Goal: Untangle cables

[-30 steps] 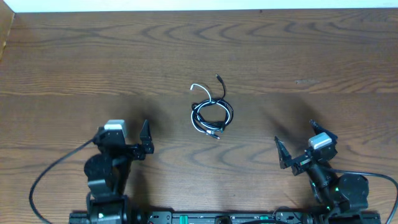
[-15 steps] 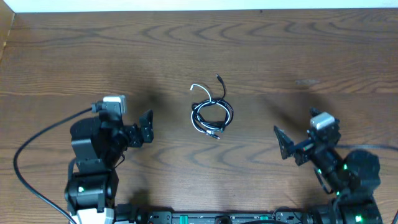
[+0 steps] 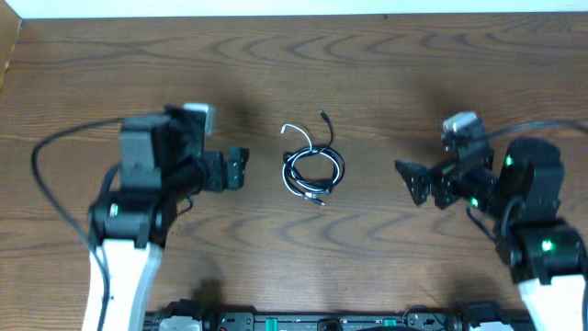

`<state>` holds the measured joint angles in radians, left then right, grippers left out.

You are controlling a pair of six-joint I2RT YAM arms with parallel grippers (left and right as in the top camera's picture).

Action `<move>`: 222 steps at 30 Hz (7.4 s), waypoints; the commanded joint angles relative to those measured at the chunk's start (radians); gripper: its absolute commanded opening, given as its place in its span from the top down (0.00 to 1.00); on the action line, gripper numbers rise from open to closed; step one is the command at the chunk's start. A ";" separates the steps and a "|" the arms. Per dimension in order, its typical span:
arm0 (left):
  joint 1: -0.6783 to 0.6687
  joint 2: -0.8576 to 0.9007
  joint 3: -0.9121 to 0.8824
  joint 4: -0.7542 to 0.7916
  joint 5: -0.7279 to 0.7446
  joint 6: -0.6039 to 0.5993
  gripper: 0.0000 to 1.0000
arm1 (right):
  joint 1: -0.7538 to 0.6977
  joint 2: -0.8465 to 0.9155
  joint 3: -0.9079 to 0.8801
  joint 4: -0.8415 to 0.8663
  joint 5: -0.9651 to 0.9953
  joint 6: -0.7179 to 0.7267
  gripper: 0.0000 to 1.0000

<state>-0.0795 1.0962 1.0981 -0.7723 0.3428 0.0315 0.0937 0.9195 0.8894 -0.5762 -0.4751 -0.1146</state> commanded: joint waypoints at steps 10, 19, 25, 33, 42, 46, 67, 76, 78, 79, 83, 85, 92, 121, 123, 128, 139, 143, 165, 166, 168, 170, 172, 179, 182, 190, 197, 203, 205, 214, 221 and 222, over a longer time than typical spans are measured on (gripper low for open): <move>-0.178 0.341 0.217 -0.123 0.039 0.054 0.02 | -0.008 0.226 0.201 -0.057 -0.175 0.014 0.01; -0.232 0.513 0.215 -0.071 0.084 0.040 0.00 | -0.007 0.275 0.201 -0.080 -0.174 0.032 0.01; -0.234 0.638 0.215 -0.068 0.073 0.007 0.16 | -0.007 0.307 0.201 -0.087 -0.088 0.070 0.11; -0.234 0.775 0.215 -0.059 0.004 -0.116 0.31 | -0.007 0.337 0.201 -0.078 0.066 0.197 0.27; -0.234 0.892 0.215 0.019 0.004 -0.240 0.48 | -0.007 0.395 0.201 -0.063 0.066 0.209 0.38; -0.236 0.925 0.215 0.027 0.004 -0.300 0.55 | -0.007 0.433 0.201 -0.058 0.066 0.228 0.40; -0.333 0.763 0.238 0.104 -0.080 -0.413 0.93 | -0.006 0.554 0.201 -0.029 -0.023 0.391 0.57; -0.333 0.439 0.238 0.069 -0.022 -0.384 0.93 | 0.020 0.554 0.201 0.156 -0.399 0.391 0.57; -0.333 0.414 0.238 0.031 -0.016 -0.384 0.93 | 0.030 0.554 0.201 0.219 -0.483 0.393 0.55; -0.332 0.409 0.237 0.011 -0.018 -0.384 0.92 | 0.035 0.554 0.201 0.256 -0.523 0.412 0.54; -0.333 0.419 0.229 -0.056 -0.019 -0.381 0.93 | 0.055 0.554 0.201 0.345 -0.571 0.495 0.48; -0.333 0.423 0.228 -0.081 -0.018 -0.364 0.92 | 0.075 0.554 0.201 0.351 -0.541 0.496 0.38; -0.333 0.423 0.228 -0.129 -0.022 -0.338 0.93 | 0.205 0.579 0.201 0.277 -0.257 0.537 0.20; -0.332 0.423 0.227 -0.080 -0.128 -0.259 0.93 | 0.330 0.769 0.201 0.172 -0.050 0.566 0.75; -0.332 0.423 0.227 -0.060 -0.128 -0.248 0.93 | 0.329 0.769 0.201 0.172 -0.130 0.507 0.78; -0.332 0.423 0.227 -0.023 -0.127 -0.174 0.93 | 0.304 0.744 0.203 0.172 -0.264 0.401 0.73; -0.332 0.423 0.227 0.098 0.033 -0.062 0.93 | 0.238 0.554 0.203 0.175 -0.354 0.315 0.51; -0.332 0.423 0.227 0.108 0.095 -0.121 0.92 | 0.249 0.559 0.202 0.141 -0.205 0.379 0.56; -0.332 0.425 0.227 -0.007 0.128 -0.277 0.92 | 0.228 0.747 0.202 -0.082 0.495 0.758 0.98; -0.332 0.425 0.227 -0.013 0.105 -0.277 0.93 | 0.216 0.747 0.202 -0.098 0.503 0.757 0.99; -0.332 0.425 0.227 -0.028 0.049 -0.277 0.93 | 0.190 0.747 0.202 -0.128 0.502 0.753 0.99; -0.332 0.425 0.227 -0.040 -0.007 -0.277 0.93 | 0.176 0.747 0.202 -0.136 0.468 0.711 0.99; -0.332 0.425 0.227 -0.047 -0.053 -0.277 0.93 | 0.169 0.747 0.202 -0.113 0.371 0.607 0.99; -0.332 0.426 0.227 -0.060 -0.051 -0.277 0.88 | 0.163 0.739 0.204 -0.044 0.019 0.402 0.99; -0.333 0.427 0.227 -0.058 0.000 -0.277 0.76 | 0.145 0.735 0.204 -0.037 -0.100 0.366 0.99; -0.351 0.478 0.227 -0.055 0.060 -0.304 0.65 | 0.061 0.706 0.204 -0.035 -0.340 0.345 0.99; -0.407 0.555 0.227 -0.041 0.091 -0.303 0.61 | 0.023 0.706 0.204 -0.052 -0.378 0.365 0.99; -0.417 0.603 0.227 0.014 0.106 -0.330 0.51 | 0.022 0.706 0.204 -0.071 -0.361 0.364 0.99; -0.417 0.603 0.227 0.039 0.150 -0.329 0.49 | 0.022 0.706 0.204 -0.071 -0.346 0.365 0.99; -0.447 0.622 0.227 0.083 0.093 -0.482 0.47 | 0.022 0.706 0.204 -0.068 -0.347 0.395 0.99; -0.501 0.694 0.227 0.140 -0.024 -0.627 0.62 | 0.026 0.706 0.204 -0.067 -0.346 0.417 0.99; -0.501 0.701 0.227 0.153 -0.028 -0.637 0.69 | 0.026 0.706 0.204 -0.068 -0.346 0.418 0.99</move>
<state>-0.5694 1.7607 1.3151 -0.6418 0.3798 -0.5186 0.1219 1.6535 1.0920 -0.6460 -0.7921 0.2855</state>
